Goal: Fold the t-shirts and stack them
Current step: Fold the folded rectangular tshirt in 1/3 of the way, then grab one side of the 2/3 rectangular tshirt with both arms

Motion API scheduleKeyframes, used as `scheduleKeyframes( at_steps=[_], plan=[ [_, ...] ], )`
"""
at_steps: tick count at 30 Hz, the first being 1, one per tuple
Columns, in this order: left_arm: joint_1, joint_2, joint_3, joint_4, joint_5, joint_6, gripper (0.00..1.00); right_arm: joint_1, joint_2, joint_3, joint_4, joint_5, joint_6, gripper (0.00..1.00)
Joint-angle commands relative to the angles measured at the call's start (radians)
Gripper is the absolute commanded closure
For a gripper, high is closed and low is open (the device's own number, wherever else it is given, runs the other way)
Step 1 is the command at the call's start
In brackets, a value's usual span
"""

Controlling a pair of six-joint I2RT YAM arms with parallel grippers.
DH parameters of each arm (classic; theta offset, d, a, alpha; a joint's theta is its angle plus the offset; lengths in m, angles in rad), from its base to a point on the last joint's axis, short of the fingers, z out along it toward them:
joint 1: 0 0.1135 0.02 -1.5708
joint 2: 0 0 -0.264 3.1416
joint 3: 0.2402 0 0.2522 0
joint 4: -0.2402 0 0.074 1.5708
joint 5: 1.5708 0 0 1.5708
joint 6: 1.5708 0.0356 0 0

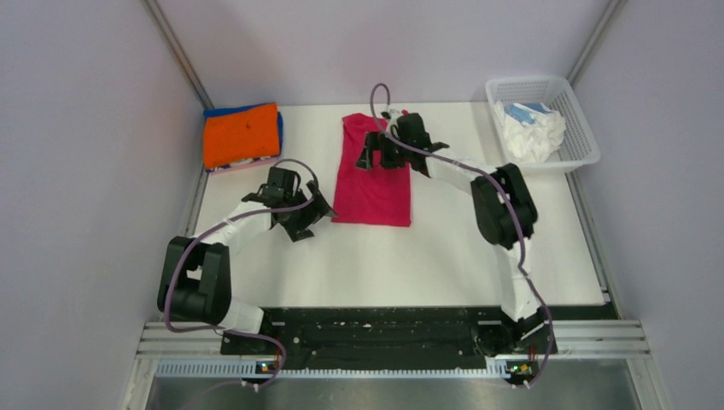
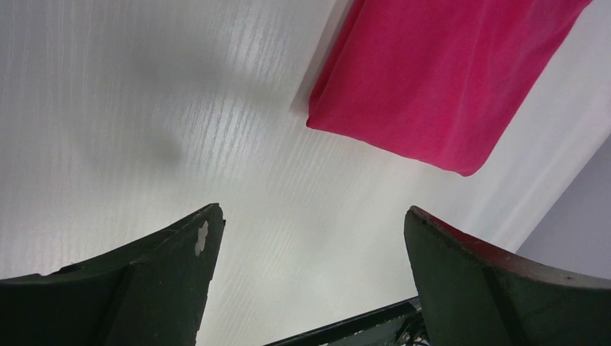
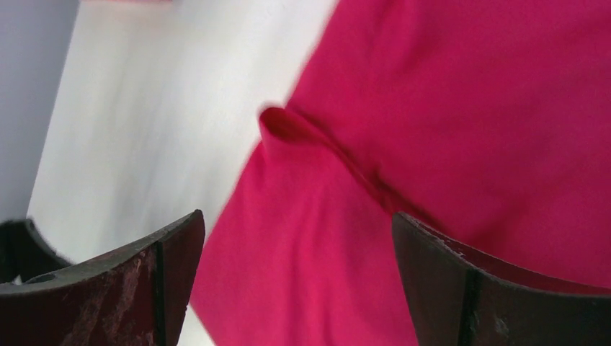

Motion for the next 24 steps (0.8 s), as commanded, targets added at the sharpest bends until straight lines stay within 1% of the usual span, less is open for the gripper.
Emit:
scheduleKeyframes(
  at_steps=[1, 4, 6, 9, 11, 13, 17, 21, 24],
  plan=[
    [-0.005, 0.088, 0.055, 0.071, 0.015, 0.024, 0.05, -0.048, -0.296, -0.304, 0.095, 0.052, 0.026, 0.01],
    [-0.008, 0.163, 0.082, 0.093, 0.05, 0.035, 0.17, -0.079, -0.464, -0.544, 0.108, 0.07, 0.039, 0.01],
    [-0.011, 0.201, 0.086, 0.131, 0.078, 0.034, 0.24, -0.095, -0.555, -0.67, 0.092, 0.086, 0.047, 0.01],
    [-0.02, 0.255, 0.103, 0.156, 0.109, 0.035, 0.35, -0.098, -0.654, -0.797, 0.065, 0.092, 0.06, 0.03],
    [-0.023, 0.293, 0.112, 0.17, 0.128, 0.036, 0.43, -0.098, -0.681, -0.842, 0.027, 0.104, 0.058, 0.03],
    [-0.025, 0.315, 0.114, 0.173, 0.118, 0.03, 0.46, -0.098, -0.696, -0.867, -0.001, 0.118, 0.056, 0.04],
    [-0.025, 0.354, 0.133, 0.172, 0.095, 0.041, 0.58, -0.097, -0.695, -0.893, -0.011, 0.09, 0.061, 0.06],
    [-0.025, 0.39, 0.163, 0.156, 0.05, 0.044, 0.77, -0.098, -0.662, -0.896, -0.009, 0.066, 0.078, 0.11],
    [-0.025, 0.423, 0.196, 0.116, 0.031, 0.033, 1.0, -0.092, -0.616, -0.885, -0.002, 0.065, 0.083, 0.15]
  ],
)
